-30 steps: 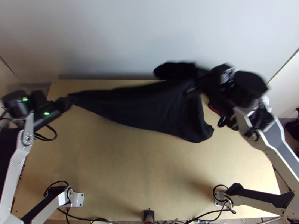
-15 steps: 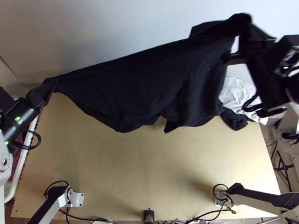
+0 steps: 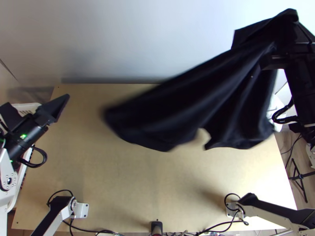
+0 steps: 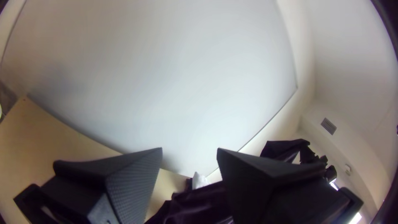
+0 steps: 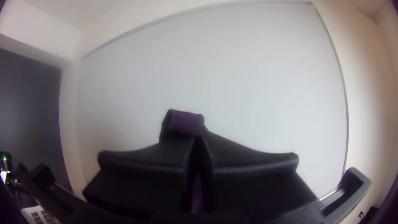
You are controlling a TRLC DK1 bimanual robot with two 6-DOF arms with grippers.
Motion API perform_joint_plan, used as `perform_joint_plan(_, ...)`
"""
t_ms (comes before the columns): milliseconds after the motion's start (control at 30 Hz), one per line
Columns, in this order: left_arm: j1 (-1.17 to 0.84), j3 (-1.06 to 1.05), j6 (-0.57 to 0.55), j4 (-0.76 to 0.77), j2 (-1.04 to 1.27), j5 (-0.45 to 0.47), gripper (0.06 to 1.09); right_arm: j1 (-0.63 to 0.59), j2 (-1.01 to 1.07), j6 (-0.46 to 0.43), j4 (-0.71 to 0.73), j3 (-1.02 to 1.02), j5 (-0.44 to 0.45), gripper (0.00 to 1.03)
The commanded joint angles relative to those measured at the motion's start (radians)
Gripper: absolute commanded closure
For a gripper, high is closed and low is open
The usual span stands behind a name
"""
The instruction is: Fold the t-shirt
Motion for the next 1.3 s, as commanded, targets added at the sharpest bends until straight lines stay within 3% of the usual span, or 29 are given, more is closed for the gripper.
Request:
perform_joint_plan(0, -0.055, -0.077, -0.032, 0.038, -0.016, 0.026, 0.32, 0.014, -0.008, -0.013, -0.021, 0.006, -0.003, 1.0)
perform_joint_plan(400, -0.277, -0.327, -0.043, 0.041, -0.078, 0.056, 0.32, 0.046, -0.011, -0.01, -0.04, 0.004, -0.005, 1.0)
perform_joint_plan(533, -0.415, -0.356, 0.06, 0.03, -0.025, -0.048, 0.32, 0.083, -0.001, -0.001, -0.04, 0.001, -0.005, 1.0)
perform_joint_plan(733, -0.499, -0.362, 0.105, 0.055, 0.072, -0.092, 0.32, 0.222, 0.066, 0.022, 0.017, 0.009, -0.003, 1.0)
perform_joint_plan(833, -0.555, -0.373, 0.129, 0.058, 0.099, -0.12, 0.32, 0.293, 0.143, -0.016, 0.074, 0.126, 0.0, 1.0)
perform_joint_plan(1000, -0.637, -0.42, 0.115, 0.112, 0.138, -0.12, 0.32, 0.399, 0.284, -0.033, -0.015, 0.432, 0.013, 1.0)
perform_joint_plan(1267, -0.656, -0.417, 0.053, 0.28, 0.33, -0.109, 0.32, 0.511, 0.264, -0.057, -0.041, 0.437, 0.026, 1.0)
